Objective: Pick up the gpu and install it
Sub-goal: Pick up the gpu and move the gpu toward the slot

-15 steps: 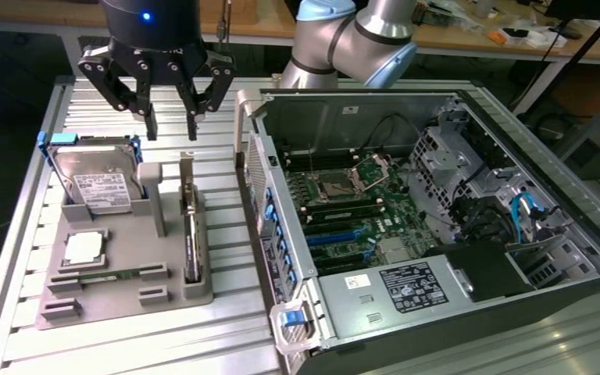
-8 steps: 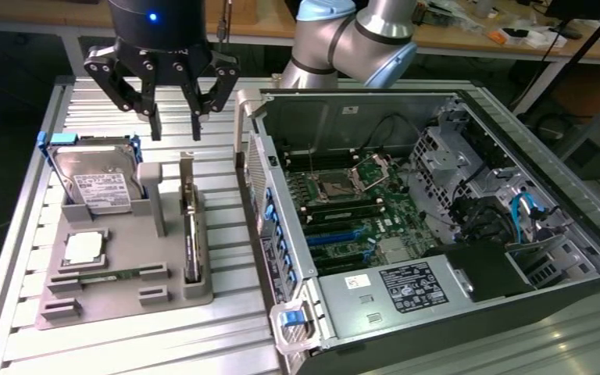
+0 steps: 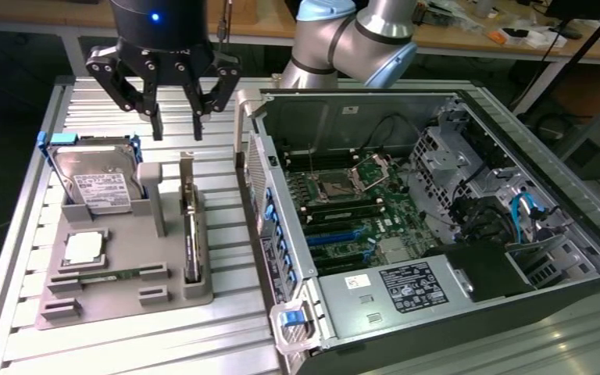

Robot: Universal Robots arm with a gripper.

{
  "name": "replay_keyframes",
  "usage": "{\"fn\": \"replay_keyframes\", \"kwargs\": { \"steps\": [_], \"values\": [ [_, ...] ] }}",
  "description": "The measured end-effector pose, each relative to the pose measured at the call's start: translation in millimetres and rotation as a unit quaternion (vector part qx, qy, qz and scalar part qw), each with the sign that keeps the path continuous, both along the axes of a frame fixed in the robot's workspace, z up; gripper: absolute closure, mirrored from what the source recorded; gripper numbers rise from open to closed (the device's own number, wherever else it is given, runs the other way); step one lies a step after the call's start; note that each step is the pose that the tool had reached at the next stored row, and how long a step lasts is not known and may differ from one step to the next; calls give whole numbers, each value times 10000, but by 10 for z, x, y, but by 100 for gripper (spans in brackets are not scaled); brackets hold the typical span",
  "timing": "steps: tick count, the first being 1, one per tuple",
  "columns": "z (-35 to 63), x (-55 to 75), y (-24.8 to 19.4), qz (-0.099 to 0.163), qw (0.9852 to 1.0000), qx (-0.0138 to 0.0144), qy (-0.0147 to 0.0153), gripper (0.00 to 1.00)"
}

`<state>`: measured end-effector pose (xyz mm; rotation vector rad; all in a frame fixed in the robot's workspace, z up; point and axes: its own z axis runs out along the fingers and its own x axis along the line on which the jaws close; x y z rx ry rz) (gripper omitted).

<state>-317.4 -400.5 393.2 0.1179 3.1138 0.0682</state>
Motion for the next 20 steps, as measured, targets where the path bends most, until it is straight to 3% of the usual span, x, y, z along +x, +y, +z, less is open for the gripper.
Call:
{"fn": "replay_keyframes", "kwargs": {
  "steps": [14,20],
  "values": [
    [0,77,-2,0,10000,0,0,52],
    [0,85,-34,-1,10000,0,0,52]
  ]
}}
